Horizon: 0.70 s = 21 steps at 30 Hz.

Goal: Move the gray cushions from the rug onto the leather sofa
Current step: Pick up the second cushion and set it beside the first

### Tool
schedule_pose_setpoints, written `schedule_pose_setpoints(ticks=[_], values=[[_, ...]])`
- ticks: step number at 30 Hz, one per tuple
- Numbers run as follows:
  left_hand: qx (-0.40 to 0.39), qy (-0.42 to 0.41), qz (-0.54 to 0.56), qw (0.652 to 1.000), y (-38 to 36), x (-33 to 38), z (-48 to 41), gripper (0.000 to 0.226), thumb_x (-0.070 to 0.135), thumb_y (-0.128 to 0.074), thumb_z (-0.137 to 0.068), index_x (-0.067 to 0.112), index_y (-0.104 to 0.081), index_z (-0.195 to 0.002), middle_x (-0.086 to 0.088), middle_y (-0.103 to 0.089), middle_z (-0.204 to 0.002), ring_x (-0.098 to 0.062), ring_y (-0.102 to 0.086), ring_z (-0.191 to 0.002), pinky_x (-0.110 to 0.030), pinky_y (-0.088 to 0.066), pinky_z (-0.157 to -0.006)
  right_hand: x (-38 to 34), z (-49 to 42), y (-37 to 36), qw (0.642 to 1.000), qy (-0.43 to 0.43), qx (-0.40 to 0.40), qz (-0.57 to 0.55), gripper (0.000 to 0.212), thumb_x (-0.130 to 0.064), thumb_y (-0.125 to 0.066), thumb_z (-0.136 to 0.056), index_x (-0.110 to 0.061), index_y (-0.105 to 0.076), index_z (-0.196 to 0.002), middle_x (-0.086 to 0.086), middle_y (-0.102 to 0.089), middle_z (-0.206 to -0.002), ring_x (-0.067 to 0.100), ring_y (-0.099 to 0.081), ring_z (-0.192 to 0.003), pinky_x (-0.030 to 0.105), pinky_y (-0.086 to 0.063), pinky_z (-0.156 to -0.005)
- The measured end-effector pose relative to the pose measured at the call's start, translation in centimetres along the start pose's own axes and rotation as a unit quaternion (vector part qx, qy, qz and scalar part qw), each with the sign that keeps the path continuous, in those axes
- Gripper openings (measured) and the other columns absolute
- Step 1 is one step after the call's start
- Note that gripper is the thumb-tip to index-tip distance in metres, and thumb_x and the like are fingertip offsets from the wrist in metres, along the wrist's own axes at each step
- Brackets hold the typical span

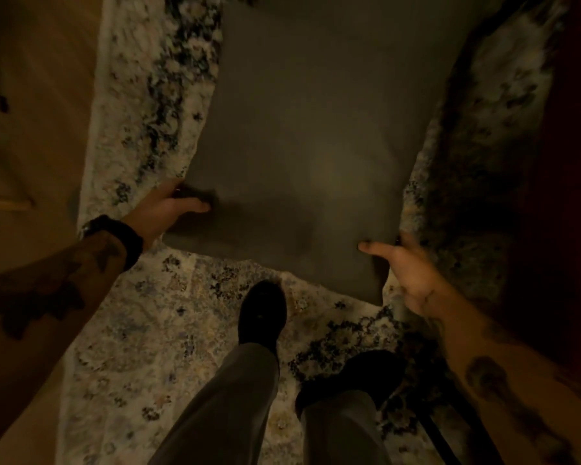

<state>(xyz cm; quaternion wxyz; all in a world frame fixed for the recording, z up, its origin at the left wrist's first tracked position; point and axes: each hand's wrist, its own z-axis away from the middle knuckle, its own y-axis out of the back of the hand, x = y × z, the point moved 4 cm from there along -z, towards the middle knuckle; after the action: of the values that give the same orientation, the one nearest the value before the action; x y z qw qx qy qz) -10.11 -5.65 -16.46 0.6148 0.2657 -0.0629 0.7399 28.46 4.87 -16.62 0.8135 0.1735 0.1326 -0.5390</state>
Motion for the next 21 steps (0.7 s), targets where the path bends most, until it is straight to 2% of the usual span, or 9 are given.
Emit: schedule_pose_setpoints(ticks=[2,4,6,9,12,15,17,19,21], values=[[0.001,-0.016,0.037,0.999,0.8,2.7,3.1,0.04,0.041,-0.083,-0.063,0.045,-0.069,-0.1,0.017,-0.074,-0.099,-0.011,-0.072,-0.087,-0.029,-0.053,-0.071,-1.8,2.9,0.7,1.0,0.004,0.008,-0.028,0.068,-0.032,-0.088,-0.067,-0.028,-0.061,-0.129,-0.005,-0.073,-0.121,0.018,-0.07,-0.105,0.033,-0.056,-0.078],[0.012,-0.041,0.051,0.998,1.9,6.0,6.3,0.057,0.048,-0.083,-0.057,0.042,-0.062,-0.11,0.015,-0.069,-0.108,-0.015,-0.069,-0.093,-0.03,-0.053,-0.071,-4.6,6.0,1.7,0.998,0.014,0.027,-0.06,0.069,-0.039,-0.088,-0.064,-0.03,-0.062,-0.127,-0.004,-0.074,-0.116,0.019,-0.073,-0.099,0.035,-0.059,-0.074],[0.021,-0.069,0.036,0.997,2.9,9.1,9.0,0.071,0.052,-0.082,-0.058,0.042,-0.053,-0.122,0.009,-0.058,-0.124,-0.021,-0.062,-0.107,-0.036,-0.054,-0.08,-7.3,8.6,2.5,0.997,0.02,0.044,-0.061,0.074,-0.044,-0.087,-0.066,-0.03,-0.056,-0.132,-0.004,-0.07,-0.117,0.021,-0.072,-0.097,0.035,-0.058,-0.071],[0.018,-0.137,0.024,0.99,4.5,15.6,13.6,0.06,0.054,-0.08,-0.06,0.051,-0.058,-0.115,0.004,-0.05,-0.135,-0.027,-0.057,-0.115,-0.049,-0.051,-0.096,-13.5,13.5,4.3,0.996,0.067,0.045,-0.045,0.075,-0.048,-0.081,-0.072,-0.038,-0.045,-0.137,-0.009,-0.062,-0.116,0.022,-0.07,-0.1,0.038,-0.058,-0.076],[0.028,-0.215,0.02,0.976,5.6,22.2,18.1,0.045,0.058,-0.077,-0.058,0.053,-0.066,-0.102,0.013,-0.055,-0.126,-0.013,-0.06,-0.107,-0.039,-0.054,-0.09,-19.3,18.1,6.3,0.992,0.119,0.048,-0.013,0.06,-0.045,-0.073,-0.081,-0.032,-0.049,-0.135,-0.006,-0.062,-0.12,0.02,-0.069,-0.099,0.035,-0.056,-0.074],[0.044,-0.28,-0.015,0.959,6.6,28.5,23.0,0.04,0.065,-0.075,-0.06,0.06,-0.063,-0.097,0.029,-0.055,-0.113,0.008,-0.06,-0.092,-0.019,-0.052,-0.074,-23.9,23.2,8.6,0.988,0.14,0.064,0.001,0.035,-0.041,-0.072,-0.084,-0.023,-0.068,-0.114,0.003,-0.071,-0.111,0.019,-0.072,-0.088,0.026,-0.054,-0.06],[0.034,-0.32,-0.011,0.947,7.2,32.7,26.7,0.042,0.064,-0.077,-0.06,0.062,-0.06,-0.098,0.032,-0.059,-0.108,0.011,-0.062,-0.089,-0.016,-0.051,-0.069,-26.0,27.4,10.4,0.988,0.136,0.077,-0.007,0.028,-0.044,-0.073,-0.085,-0.022,-0.073,-0.103,0.007,-0.073,-0.106,0.024,-0.073,-0.086,0.026,-0.056,-0.049],[0.014,-0.355,-0.025,0.935,7.2,36.5,30.5,0.05,0.062,-0.08,-0.058,0.061,-0.058,-0.103,0.034,-0.061,-0.107,0.01,-0.063,-0.091,-0.017,-0.051,-0.073,-27.7,32.0,12.5,0.984,0.142,0.101,-0.032,0.025,-0.043,-0.075,-0.084,-0.021,-0.078,-0.095,0.008,-0.076,-0.1,0.024,-0.075,-0.079,0.028,-0.055,-0.045],[-0.02,-0.379,-0.034,0.925,6.8,40.3,34.3,0.064,0.058,-0.081,-0.058,0.055,-0.055,-0.117,0.031,-0.062,-0.112,0.008,-0.062,-0.097,-0.02,-0.05,-0.078,-29.3,36.6,14.8,0.978,0.164,0.119,-0.049,0.021,-0.046,-0.077,-0.082,-0.026,-0.082,-0.08,0.004,-0.08,-0.093,0.018,-0.077,-0.073,0.031,-0.059,-0.054]])
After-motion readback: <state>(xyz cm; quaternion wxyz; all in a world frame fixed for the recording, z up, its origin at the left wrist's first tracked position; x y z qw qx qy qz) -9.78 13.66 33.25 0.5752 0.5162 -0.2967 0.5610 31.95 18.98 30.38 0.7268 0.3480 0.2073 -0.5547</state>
